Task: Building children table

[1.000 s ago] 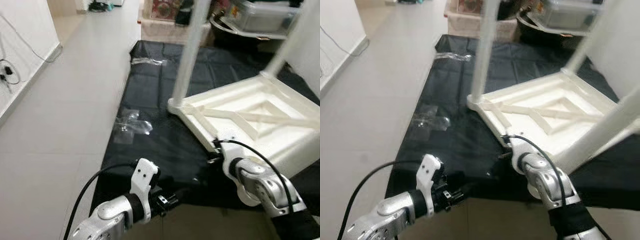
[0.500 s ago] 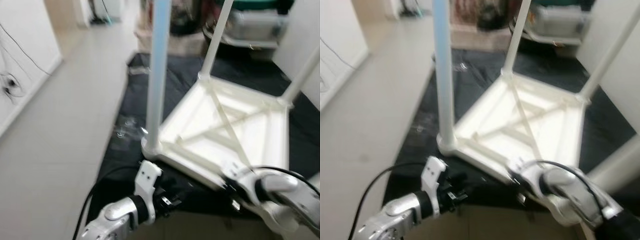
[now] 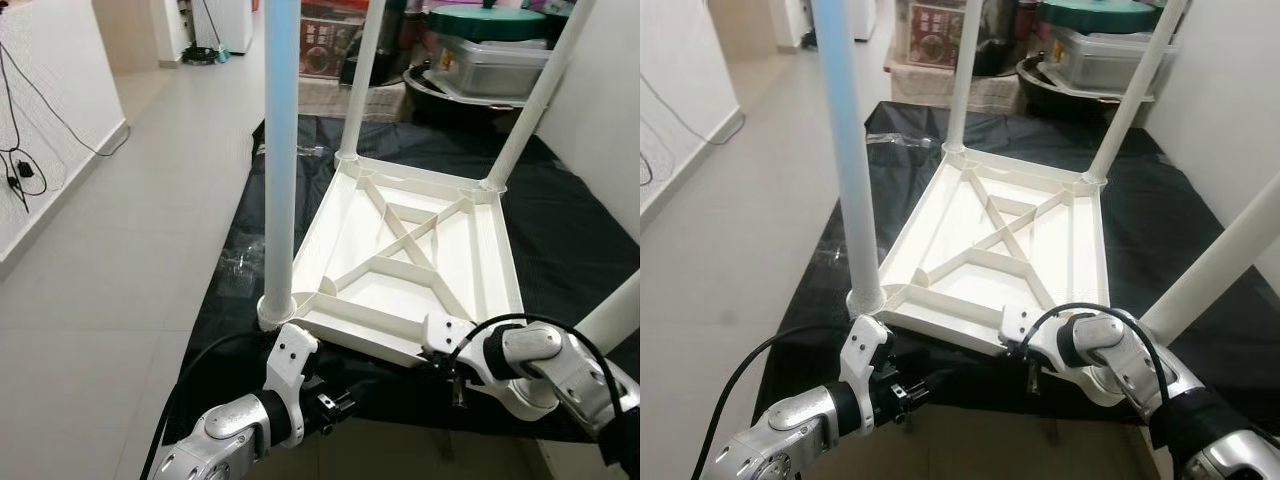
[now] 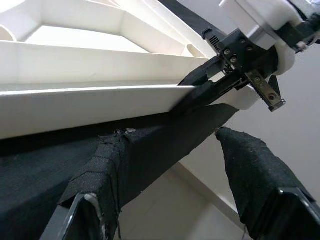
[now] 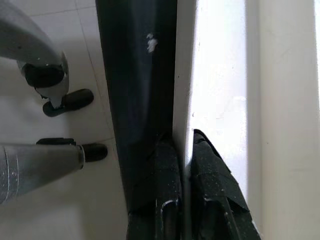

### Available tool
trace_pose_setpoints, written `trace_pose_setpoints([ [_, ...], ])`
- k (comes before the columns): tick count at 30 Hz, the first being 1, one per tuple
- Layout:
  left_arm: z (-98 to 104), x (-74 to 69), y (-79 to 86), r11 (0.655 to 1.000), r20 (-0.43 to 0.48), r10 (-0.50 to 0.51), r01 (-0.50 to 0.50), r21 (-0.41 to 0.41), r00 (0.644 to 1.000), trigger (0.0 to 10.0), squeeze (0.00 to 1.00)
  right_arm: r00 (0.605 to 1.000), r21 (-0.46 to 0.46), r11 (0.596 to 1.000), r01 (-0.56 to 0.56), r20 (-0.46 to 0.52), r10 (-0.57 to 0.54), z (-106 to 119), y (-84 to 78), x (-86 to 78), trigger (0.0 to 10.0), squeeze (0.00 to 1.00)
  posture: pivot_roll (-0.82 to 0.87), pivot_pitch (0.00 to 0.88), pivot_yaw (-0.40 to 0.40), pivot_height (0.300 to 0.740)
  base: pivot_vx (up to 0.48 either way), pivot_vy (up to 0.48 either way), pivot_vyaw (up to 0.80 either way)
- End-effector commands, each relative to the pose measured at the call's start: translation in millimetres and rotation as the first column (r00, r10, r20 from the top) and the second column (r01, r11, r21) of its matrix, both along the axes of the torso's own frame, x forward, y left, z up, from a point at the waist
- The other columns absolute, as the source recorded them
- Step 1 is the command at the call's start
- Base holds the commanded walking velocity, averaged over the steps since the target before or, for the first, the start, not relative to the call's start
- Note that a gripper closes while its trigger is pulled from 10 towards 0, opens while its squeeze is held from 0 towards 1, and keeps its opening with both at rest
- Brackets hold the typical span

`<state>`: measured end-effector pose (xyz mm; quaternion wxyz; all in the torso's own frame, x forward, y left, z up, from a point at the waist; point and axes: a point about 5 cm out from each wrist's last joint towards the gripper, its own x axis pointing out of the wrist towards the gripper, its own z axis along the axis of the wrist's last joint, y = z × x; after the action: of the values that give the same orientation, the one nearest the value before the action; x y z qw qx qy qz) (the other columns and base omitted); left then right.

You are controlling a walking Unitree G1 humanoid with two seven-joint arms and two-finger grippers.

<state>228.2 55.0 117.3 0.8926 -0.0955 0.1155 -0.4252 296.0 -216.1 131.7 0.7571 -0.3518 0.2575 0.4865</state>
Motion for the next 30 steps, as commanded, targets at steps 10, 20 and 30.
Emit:
trace_pose_setpoints([
  [10,-2.4,1.8,-0.8,1.000,-0.002,-0.008,0.008,0.005,1.000,10.0,0.00,0.968,0.020,0.976,-0.218,0.130,0.214,29.2,13.9,15.0,10.0,0.00,0.17,0.017,-0.086,0.740,0.000,0.000,0.00],
  [20,-1.5,-0.4,-0.8,1.000,0.001,-0.009,0.009,0.002,1.000,10.0,0.00,0.903,-0.100,0.913,-0.397,0.134,0.407,24.8,25.4,21.3,10.0,0.00,0.18,0.027,-0.096,0.740,0.000,0.000,0.00],
  [30,-1.1,-1.4,-0.1,1.000,-0.001,-0.007,0.007,-0.002,1.000,10.0,0.00,0.878,-0.205,0.867,-0.454,0.060,0.474,10.9,3.7,16.0,10.0,0.00,0.17,0.033,-0.099,0.740,0.000,0.000,0.00],
])
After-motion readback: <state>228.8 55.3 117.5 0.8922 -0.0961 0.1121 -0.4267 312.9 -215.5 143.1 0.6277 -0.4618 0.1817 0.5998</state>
